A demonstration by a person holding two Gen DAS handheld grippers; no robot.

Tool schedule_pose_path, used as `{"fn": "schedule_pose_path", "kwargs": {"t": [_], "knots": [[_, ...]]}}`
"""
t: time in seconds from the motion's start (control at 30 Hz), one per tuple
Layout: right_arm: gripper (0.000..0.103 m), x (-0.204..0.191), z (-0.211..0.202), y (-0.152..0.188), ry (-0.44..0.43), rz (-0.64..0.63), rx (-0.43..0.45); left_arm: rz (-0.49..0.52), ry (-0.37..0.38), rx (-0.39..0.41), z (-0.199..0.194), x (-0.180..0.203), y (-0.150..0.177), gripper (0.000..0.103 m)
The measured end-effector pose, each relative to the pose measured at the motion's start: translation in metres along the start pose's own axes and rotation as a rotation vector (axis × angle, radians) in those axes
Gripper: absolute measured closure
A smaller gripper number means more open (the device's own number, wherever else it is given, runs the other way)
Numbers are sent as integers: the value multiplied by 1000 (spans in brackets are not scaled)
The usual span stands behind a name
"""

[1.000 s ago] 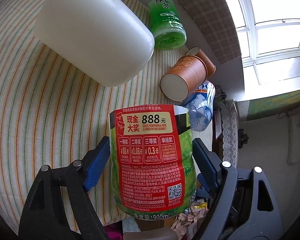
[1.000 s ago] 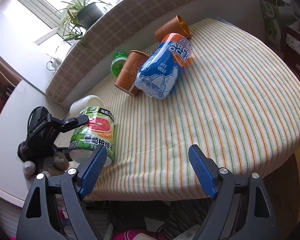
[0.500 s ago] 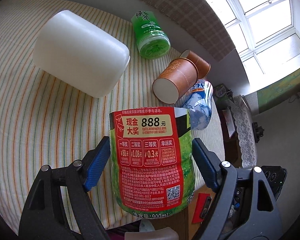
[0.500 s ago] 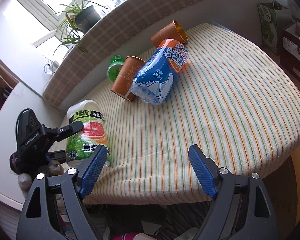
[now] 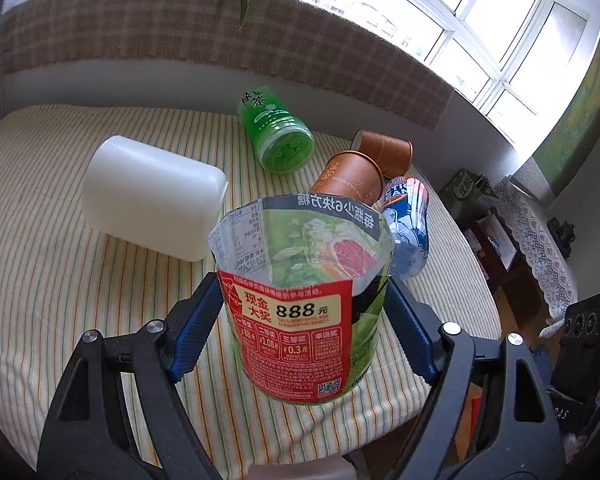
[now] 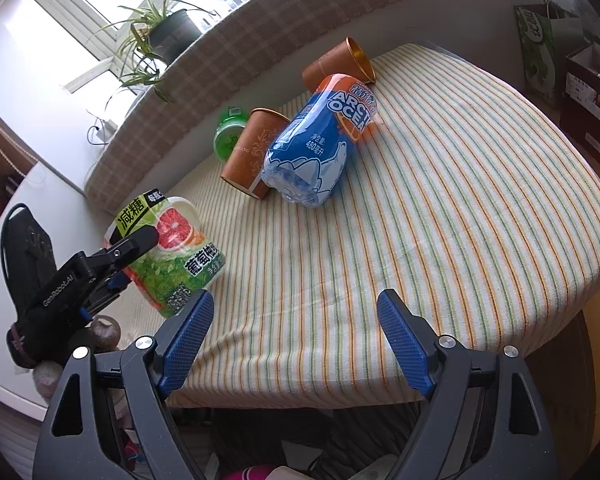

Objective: Flip cup upright
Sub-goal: 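Lower the upright container onto the bed with the left gripper and open it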

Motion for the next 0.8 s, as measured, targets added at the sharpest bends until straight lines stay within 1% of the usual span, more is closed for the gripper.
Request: {"fn": "schedule_pose_path", "kwargs": {"t": [0.13, 0.43, 0.63, 0.7, 0.8], "knots": [[19, 0, 1, 2, -2, 0, -6, 48, -32, 41, -2, 6, 0, 20], [19, 0, 1, 2, -2, 6, -6, 92, -69, 50, 2, 11, 10, 20], [19, 2, 0, 2, -1, 11, -4, 137, -96, 75, -1, 17, 16, 20], [19, 2, 0, 2, -2, 10, -4, 146, -97, 76, -1, 19, 17, 20], [19, 1, 1, 2, -3, 6, -5, 149, -75, 59, 1, 21, 20, 20]]}}
Point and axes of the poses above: each gripper's, at about its wrist camera, not at the fingertips, and z roughly the way its jaws point, x to its right, y to its underside, the point moved 9 cm from there along z, roughly the way its jaws point, and after that the axes turned 14 degrees about -y, right-handed, at the moved point
